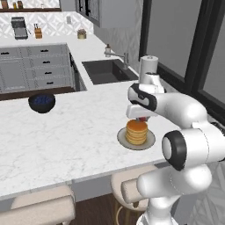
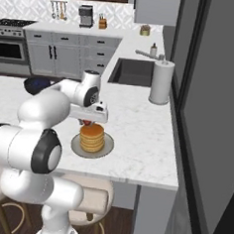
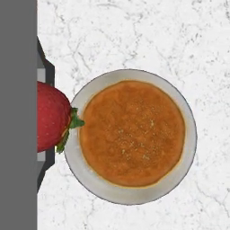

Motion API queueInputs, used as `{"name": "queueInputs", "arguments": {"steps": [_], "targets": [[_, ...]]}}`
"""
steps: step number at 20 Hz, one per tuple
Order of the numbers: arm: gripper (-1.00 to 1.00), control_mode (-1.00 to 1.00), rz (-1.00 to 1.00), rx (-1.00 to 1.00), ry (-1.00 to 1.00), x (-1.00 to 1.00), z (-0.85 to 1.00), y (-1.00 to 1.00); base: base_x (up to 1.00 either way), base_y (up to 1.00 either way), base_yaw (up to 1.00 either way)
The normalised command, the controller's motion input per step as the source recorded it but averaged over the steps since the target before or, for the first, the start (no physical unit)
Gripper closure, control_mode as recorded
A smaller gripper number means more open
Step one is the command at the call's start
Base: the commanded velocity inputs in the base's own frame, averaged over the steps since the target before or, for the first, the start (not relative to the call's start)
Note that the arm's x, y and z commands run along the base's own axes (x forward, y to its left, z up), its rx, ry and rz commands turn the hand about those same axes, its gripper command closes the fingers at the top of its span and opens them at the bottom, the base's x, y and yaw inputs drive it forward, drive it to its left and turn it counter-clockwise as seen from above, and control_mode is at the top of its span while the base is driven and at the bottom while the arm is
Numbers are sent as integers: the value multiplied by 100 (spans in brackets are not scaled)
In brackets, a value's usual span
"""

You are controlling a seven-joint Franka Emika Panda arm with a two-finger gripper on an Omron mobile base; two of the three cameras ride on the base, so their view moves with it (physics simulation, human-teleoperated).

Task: Take the strawberry from the fridge and place it on top of the pancake, located on the dining counter.

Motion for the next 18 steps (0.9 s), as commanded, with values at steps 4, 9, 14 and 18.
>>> {"name": "queueInputs", "arguments": {"steps": [4,9,14,18], "targets": [[100,-100,0,0,0,29,-12,0,0,0,0],[100,-100,0,-1,0,20,-17,0,0,0,0],[100,-100,0,0,0,12,-23,0,0,0,0],[100,-100,0,-1,0,13,-23,0,0,0,0]]}}
